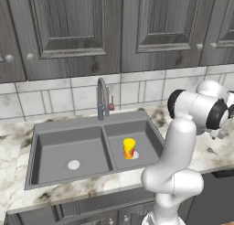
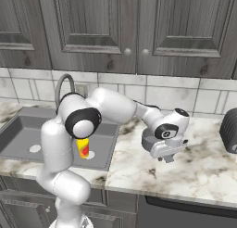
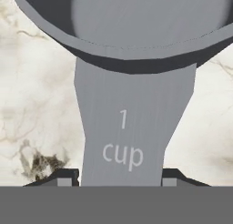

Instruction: Move any existing items from the left basin to the right basin for drying. Then move the measuring cup from the counter to the left basin of the sink for washing.

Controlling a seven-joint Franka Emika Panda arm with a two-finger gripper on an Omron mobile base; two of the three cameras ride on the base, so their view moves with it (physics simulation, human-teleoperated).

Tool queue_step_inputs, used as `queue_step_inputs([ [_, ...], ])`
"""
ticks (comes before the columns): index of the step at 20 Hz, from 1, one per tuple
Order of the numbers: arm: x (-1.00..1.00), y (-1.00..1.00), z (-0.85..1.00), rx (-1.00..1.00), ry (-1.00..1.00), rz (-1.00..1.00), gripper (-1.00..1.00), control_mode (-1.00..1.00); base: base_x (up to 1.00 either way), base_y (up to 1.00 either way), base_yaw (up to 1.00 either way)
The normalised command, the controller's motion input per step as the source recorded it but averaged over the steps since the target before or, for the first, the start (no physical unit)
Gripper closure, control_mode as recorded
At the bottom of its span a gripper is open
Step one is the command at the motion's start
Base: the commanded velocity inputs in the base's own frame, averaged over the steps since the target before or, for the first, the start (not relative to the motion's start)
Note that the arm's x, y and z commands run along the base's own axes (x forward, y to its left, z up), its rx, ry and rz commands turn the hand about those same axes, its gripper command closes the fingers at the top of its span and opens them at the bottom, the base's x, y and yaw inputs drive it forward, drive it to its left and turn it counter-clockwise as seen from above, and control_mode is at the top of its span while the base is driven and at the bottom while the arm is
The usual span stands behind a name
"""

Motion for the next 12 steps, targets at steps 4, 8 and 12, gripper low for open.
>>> queue_step_inputs([
  [4, -0.48, 0.07, 0.37, 0.0, -0.13, 0.0, 1.0, -1.0, 0.0, 0.0, 0.0],
  [8, -0.49, 0.23, 0.55, -0.01, -0.11, 0.0, 1.0, -1.0, 0.0, 0.0, 0.0],
  [12, -0.37, 0.39, 0.61, -0.03, -0.05, 0.0, 1.0, -1.0, 0.0, 0.0, 0.0],
])
